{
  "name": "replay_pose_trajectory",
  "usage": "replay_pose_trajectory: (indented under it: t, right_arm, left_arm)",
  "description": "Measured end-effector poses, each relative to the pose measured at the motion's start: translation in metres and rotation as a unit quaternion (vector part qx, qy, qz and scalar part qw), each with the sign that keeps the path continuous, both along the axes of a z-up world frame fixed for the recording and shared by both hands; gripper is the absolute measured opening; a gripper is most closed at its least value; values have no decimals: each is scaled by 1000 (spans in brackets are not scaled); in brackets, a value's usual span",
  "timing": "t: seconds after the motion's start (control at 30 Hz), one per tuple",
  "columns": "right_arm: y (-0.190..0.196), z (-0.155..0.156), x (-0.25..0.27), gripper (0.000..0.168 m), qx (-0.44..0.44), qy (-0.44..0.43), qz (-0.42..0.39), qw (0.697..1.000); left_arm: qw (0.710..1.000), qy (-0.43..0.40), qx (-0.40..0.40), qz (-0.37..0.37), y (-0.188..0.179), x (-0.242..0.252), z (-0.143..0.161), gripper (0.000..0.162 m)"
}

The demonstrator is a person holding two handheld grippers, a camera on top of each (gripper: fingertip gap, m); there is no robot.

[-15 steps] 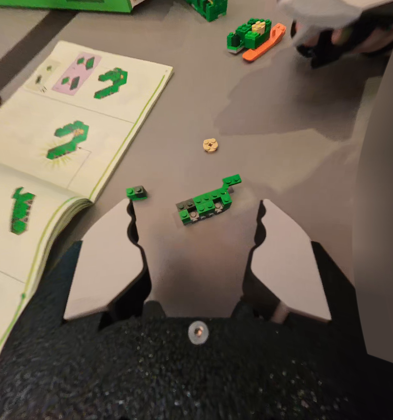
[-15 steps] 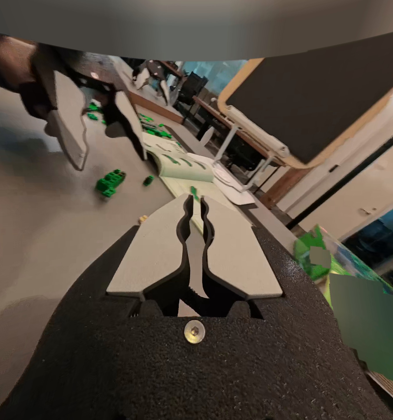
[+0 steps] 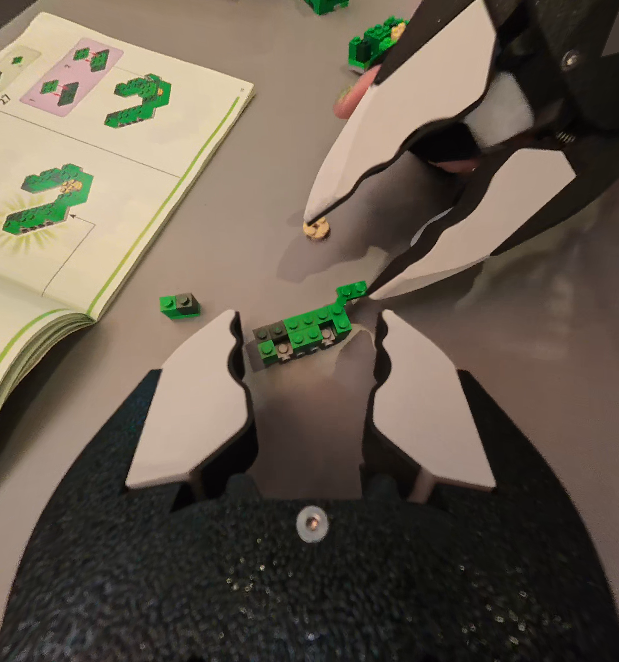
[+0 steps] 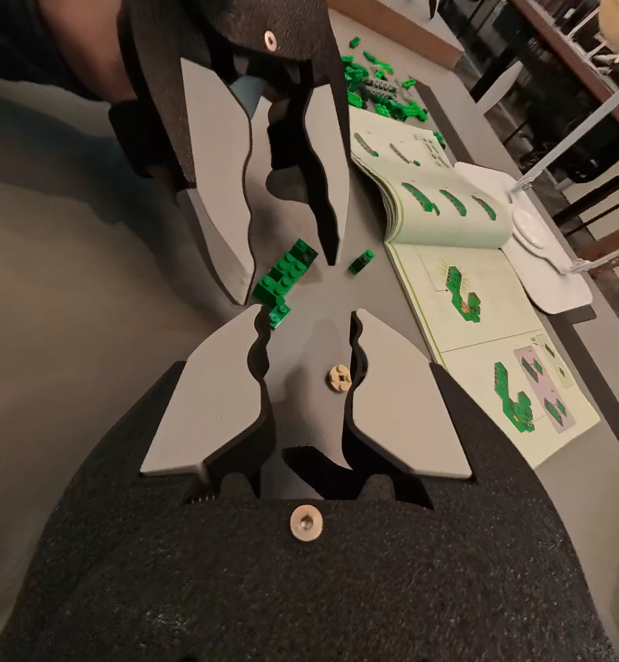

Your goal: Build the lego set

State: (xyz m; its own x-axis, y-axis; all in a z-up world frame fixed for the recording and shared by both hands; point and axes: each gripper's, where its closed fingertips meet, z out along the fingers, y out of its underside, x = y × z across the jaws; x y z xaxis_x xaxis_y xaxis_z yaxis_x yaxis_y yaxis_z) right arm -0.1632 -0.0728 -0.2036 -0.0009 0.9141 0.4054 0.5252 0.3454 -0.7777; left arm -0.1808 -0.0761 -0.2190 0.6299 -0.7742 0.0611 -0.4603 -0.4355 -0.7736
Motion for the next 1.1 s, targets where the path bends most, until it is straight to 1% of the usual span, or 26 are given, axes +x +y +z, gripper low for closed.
replay_pose_trajectory:
  t: [0.13,0.17,0.8,0.9,1.1]
  right_arm:
    - [-2,-3,-2,42,-3,-9,8,1000]
    - [-2,-3,-2,42,-1,-11,9,1000]
    - [-1,-1,1,40,6,-1,2,1000]
    - [-7,-4,1,39,0,-14,23,1000]
    - [-6,-6,2,39,-16,-19,16,1000]
  left_arm:
    - [1000,29,-6,-9,-3,-1,-10,60]
    - [999,36,-3,-14,-3,-1,-10,54]
    - [1000,27,-3,-16,-3,-2,-10,54]
    - [1000,23,-4,-15,-3,-1,-10,53]
    - [1000,23,-3,-15,-3,-2,-10,53]
